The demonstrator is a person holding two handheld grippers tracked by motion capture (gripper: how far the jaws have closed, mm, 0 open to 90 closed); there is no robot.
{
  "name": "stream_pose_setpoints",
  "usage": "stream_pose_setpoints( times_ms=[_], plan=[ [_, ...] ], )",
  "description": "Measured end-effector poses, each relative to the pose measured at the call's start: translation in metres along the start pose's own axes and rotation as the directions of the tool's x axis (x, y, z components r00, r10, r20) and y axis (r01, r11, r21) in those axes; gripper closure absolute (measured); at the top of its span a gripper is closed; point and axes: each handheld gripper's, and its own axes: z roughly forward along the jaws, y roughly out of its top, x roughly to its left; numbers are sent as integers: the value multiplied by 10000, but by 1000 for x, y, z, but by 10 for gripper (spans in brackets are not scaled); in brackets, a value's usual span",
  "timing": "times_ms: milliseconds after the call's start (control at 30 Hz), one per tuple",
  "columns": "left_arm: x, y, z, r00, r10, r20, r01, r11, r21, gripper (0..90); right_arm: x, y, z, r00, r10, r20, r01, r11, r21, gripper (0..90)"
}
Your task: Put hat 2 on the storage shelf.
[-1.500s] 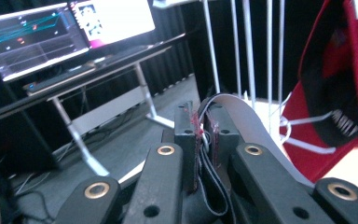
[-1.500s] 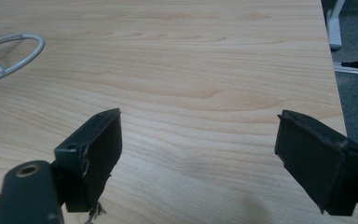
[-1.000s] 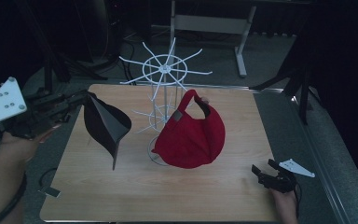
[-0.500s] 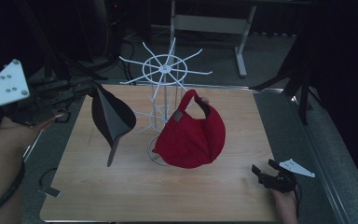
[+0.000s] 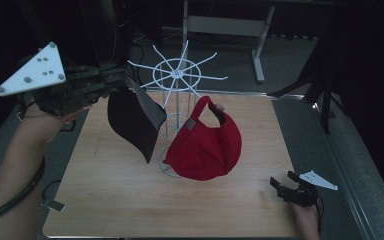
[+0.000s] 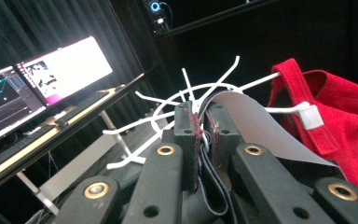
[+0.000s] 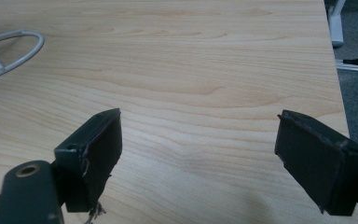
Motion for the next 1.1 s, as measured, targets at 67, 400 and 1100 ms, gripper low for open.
stream_pose_setpoints(
  times_ms=[67, 400, 1100],
  plan=[
    [0, 1, 4, 9999, -29, 108, 29, 10000, -48, 850, 0, 0, 0, 10000, -1, -2, 1, 10000, 7, 147],
    [-7, 6, 20, 9981, -85, 616, 91, 9999, -86, 849, 0, 0, 1, 10000, 16, 30, -16, 10000, 66, 147],
    [-28, -31, 16, 9926, -225, 1196, 184, 9992, 350, 836, -1, 0, 1, 9999, 107, 62, -108, 9998, 138, 147]
  ],
)
